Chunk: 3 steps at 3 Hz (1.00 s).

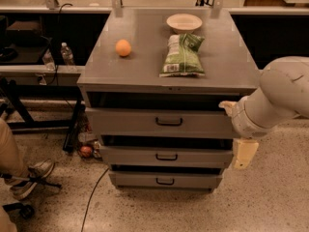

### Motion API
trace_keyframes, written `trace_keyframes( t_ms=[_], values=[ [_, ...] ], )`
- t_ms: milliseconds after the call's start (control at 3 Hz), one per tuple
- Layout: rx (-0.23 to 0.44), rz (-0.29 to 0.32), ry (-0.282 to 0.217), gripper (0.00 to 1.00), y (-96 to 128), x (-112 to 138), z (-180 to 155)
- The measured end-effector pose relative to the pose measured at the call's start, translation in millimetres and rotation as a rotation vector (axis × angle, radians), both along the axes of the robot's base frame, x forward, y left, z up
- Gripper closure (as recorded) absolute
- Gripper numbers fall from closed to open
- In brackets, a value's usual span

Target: Open top drawer

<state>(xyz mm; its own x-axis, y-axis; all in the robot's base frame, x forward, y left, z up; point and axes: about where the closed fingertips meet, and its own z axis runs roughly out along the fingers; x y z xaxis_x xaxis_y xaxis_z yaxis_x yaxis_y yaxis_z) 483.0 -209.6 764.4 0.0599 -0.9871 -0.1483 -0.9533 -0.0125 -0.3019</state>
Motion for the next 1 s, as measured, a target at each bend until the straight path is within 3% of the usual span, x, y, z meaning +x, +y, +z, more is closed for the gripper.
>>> trace_keyframes(
  t_ms=[667,1000],
  values=[
    [-0.017,0.016,-0.038,0.0,-3,37,-35],
    [0.024,0.008,-0.075,0.0,-10,59,-35]
  ],
)
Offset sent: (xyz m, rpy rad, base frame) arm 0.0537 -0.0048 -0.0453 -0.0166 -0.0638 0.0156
